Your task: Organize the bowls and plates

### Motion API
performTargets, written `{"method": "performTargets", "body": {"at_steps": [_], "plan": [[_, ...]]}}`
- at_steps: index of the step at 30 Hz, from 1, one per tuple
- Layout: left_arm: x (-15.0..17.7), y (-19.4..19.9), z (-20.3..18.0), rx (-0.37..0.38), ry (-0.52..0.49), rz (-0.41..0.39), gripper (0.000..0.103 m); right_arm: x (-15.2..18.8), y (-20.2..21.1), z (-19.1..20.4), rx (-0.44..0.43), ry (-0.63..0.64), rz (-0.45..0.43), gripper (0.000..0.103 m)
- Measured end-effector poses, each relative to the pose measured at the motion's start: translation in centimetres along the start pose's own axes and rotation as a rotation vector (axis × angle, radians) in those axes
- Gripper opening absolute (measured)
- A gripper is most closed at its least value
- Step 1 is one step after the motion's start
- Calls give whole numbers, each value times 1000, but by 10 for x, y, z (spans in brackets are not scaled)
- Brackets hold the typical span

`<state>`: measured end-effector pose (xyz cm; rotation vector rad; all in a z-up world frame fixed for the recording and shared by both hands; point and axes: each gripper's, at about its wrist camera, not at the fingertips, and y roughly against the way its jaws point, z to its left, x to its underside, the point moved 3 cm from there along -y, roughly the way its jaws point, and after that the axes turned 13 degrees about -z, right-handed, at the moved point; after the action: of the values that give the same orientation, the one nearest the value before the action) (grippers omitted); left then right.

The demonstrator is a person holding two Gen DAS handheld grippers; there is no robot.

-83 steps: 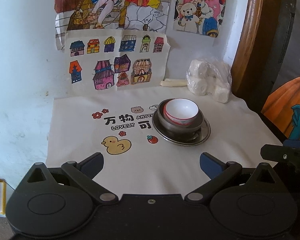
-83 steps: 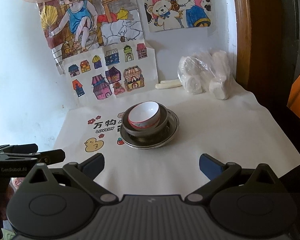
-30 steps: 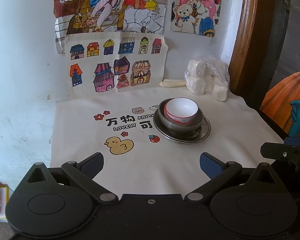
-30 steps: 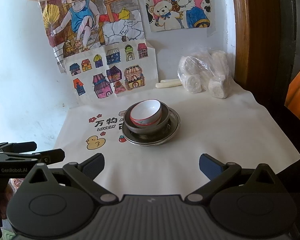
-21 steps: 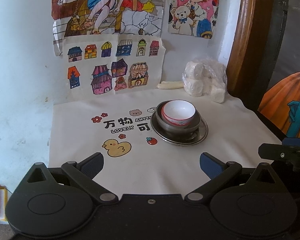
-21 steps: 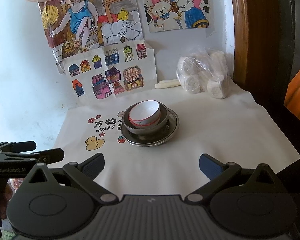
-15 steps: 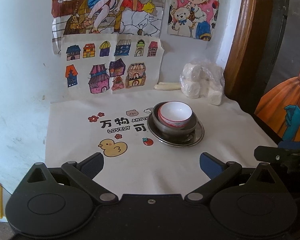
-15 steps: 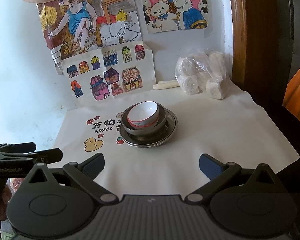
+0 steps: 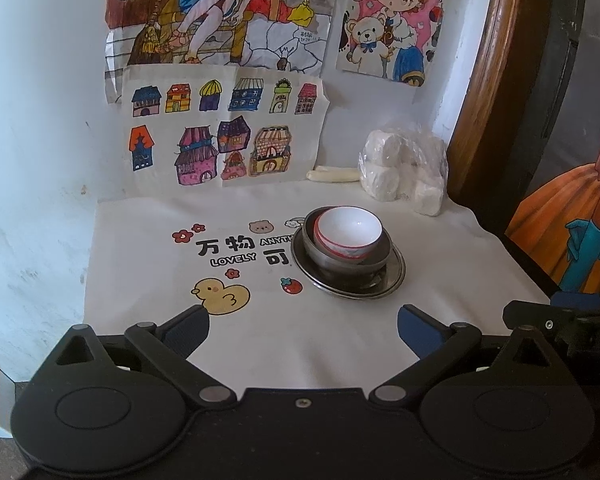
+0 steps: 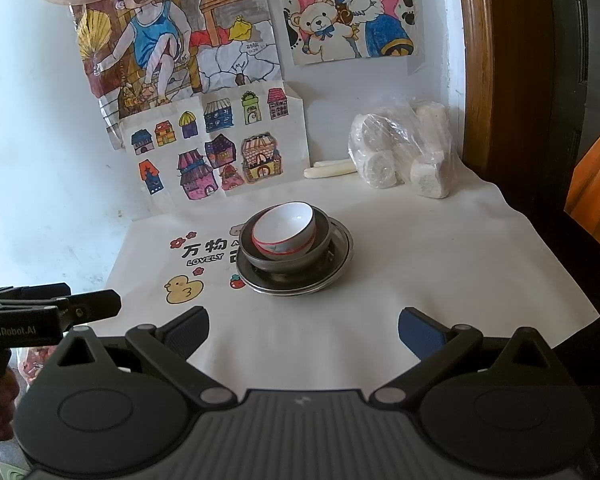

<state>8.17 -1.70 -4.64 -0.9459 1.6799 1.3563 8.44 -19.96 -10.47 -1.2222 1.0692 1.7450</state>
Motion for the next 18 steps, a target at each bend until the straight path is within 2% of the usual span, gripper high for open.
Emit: {"method": "performTargets", "body": {"at_steps": [18], "plan": [[1,-18,-1,5,9,41,100,0,-18,-7,-19,-3,38,103]]}}
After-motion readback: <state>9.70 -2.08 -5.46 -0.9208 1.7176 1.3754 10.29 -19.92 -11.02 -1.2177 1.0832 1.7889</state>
